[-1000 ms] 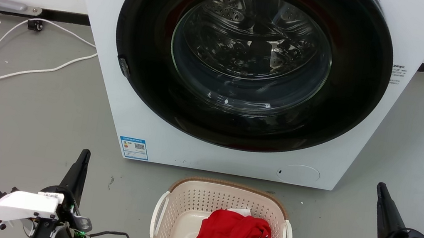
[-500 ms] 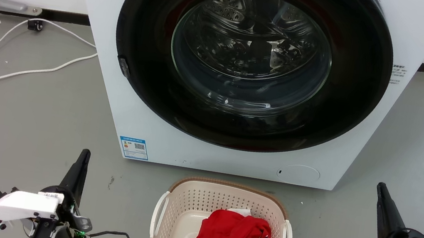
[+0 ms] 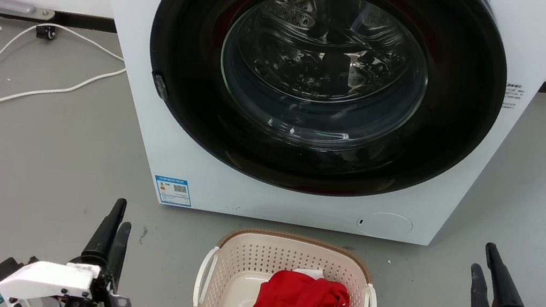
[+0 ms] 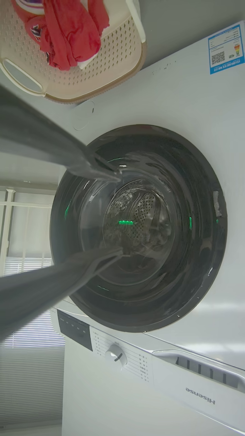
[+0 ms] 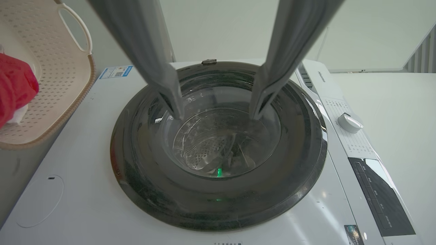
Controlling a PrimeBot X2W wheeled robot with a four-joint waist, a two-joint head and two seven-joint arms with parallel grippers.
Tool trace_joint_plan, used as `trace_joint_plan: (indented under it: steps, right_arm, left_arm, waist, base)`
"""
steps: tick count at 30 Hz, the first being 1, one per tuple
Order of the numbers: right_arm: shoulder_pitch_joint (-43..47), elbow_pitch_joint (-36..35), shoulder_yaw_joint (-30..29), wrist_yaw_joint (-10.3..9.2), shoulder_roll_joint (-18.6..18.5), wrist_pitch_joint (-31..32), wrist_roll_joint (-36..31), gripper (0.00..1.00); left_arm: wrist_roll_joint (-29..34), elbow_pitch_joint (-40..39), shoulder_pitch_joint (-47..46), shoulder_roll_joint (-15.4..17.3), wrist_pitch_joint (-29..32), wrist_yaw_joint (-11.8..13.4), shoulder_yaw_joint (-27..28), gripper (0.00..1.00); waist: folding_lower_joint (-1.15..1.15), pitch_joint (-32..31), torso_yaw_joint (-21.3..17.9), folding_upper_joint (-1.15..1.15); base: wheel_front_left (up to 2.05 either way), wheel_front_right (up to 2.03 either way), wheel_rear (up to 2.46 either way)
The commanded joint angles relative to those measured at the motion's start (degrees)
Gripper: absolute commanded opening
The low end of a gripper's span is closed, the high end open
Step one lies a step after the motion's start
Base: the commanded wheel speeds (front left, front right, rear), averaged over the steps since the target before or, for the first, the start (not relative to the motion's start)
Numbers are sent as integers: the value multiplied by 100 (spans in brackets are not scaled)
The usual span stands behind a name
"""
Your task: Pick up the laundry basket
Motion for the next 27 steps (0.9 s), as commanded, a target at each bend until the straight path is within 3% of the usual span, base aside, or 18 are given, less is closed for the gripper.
trace_joint_plan:
  steps: [1,10,27]
  right_arm:
    - [-33,-130,42,2,-55,-57,-106,100]
    - [34,-164,150,3,-150,-305,-1000,100]
    - [159,-338,194,5,-158,-684,-3855,100]
  left_arm:
    - [113,-123,-126,19,-55,-6,-58,100]
    - [1214,-187,-107,21,-286,-9,-247,100]
    - [3561,-441,-14,23,-661,172,-588,100]
  waist:
    - [0,-1,2,0]
    - [0,-13,20,0]
    - [0,-24,42,0]
  base:
    - [0,0,0]
    - [0,0,0]
    - [0,0,0]
